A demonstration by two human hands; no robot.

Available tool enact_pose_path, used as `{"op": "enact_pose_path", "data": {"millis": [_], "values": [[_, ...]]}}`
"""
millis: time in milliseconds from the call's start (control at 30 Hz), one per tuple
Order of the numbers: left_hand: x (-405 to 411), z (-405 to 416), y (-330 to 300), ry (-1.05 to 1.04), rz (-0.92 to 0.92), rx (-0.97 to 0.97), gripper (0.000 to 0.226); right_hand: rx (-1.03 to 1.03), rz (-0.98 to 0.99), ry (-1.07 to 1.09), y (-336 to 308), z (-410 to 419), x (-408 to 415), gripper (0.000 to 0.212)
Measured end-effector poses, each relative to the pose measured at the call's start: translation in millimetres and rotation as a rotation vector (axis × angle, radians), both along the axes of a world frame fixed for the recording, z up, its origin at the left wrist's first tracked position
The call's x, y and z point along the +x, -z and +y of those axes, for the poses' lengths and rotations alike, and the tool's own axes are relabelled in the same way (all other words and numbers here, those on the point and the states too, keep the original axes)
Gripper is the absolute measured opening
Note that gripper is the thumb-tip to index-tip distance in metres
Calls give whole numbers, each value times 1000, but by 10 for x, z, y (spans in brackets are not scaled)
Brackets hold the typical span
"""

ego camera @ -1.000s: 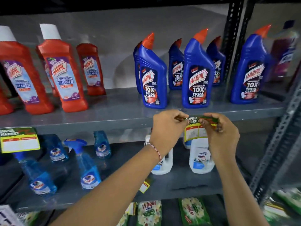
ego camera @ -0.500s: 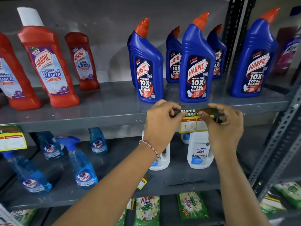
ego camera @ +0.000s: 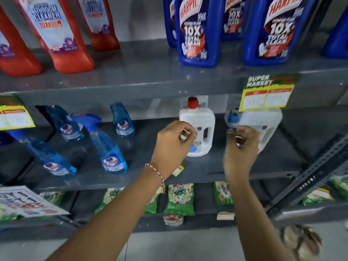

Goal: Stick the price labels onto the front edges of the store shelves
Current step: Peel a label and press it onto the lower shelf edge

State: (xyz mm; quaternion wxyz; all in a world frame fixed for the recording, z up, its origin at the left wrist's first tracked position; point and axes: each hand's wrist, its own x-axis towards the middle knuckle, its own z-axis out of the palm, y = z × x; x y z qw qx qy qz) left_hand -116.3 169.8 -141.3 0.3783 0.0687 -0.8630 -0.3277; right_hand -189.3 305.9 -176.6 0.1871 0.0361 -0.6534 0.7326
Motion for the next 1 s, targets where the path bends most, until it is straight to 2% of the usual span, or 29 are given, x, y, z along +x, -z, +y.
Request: {"op": "enact_pose_path", "data": {"millis": [233, 367, 433, 500, 600, 700, 800, 900, 1000], "values": [[56, -495, 791, -107, -370, 215, 19, 476, -175, -311, 777, -589, 195, 18], [-97, -726, 1113, -111, -589, 187, 34, 822, -265, -409, 1119, -870, 162, 38], [-213, -848, 1230, -97, -730, 160, 47, 1003, -332, -411, 1243, -998, 150, 56], [-327, -964, 1321, -41, -863, 138, 62, 1100, -357, -393, 1342, -1094, 120, 63], [-438, -1091, 1404, 28, -940, 131, 65, 1033, -403, -367, 1419, -1145, 46, 53], [-430, -1137, 1402, -52, -792, 117, 34, 942, -373, -366, 1454, -1075, 29, 29], [-343, -1014, 1315, -17, -693, 148, 11, 725, -293, -356, 1450, -870, 108, 15], [-290, -698, 1258, 37, -674, 169, 4, 508, -241, -293, 1499, -546, 194, 18], [-293, -250, 1318, 87, -674, 181, 4, 531, -177, -205, 1604, -182, 203, 19]]}}
